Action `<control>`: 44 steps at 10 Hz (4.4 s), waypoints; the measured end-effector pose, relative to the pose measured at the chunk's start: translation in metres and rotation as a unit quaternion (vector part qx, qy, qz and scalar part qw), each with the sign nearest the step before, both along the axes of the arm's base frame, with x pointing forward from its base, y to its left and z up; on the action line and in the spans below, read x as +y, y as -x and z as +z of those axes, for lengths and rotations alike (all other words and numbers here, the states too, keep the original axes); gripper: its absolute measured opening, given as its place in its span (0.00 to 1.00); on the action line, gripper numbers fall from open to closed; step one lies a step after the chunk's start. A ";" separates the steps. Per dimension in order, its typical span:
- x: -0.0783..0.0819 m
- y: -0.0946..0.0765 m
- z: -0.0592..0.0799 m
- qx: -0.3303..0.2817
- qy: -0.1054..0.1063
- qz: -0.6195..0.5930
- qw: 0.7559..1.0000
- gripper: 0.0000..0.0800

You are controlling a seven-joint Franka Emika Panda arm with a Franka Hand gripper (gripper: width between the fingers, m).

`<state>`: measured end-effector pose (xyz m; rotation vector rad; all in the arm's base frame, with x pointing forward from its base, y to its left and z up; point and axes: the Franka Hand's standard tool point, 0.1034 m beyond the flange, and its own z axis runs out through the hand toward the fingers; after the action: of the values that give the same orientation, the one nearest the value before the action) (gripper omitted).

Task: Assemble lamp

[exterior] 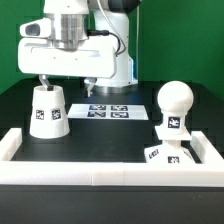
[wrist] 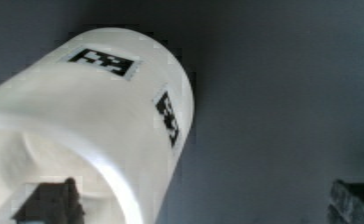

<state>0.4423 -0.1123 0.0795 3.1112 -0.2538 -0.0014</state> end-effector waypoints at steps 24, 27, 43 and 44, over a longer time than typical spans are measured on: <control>0.135 -0.061 0.086 -0.008 -0.044 -0.087 0.995 0.06; 0.154 -0.090 0.123 -0.004 -0.055 -0.077 0.996 0.06; 0.226 -0.155 0.134 -0.015 -0.048 -0.101 0.994 0.06; 0.225 -0.156 0.125 -0.026 -0.047 -0.084 0.995 0.06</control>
Offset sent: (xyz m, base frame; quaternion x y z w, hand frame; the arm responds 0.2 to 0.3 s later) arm 0.0024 -0.0079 0.0070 0.0142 -0.0071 -0.0049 0.9999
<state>0.5985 0.1122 0.2049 3.1746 -0.5305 0.0659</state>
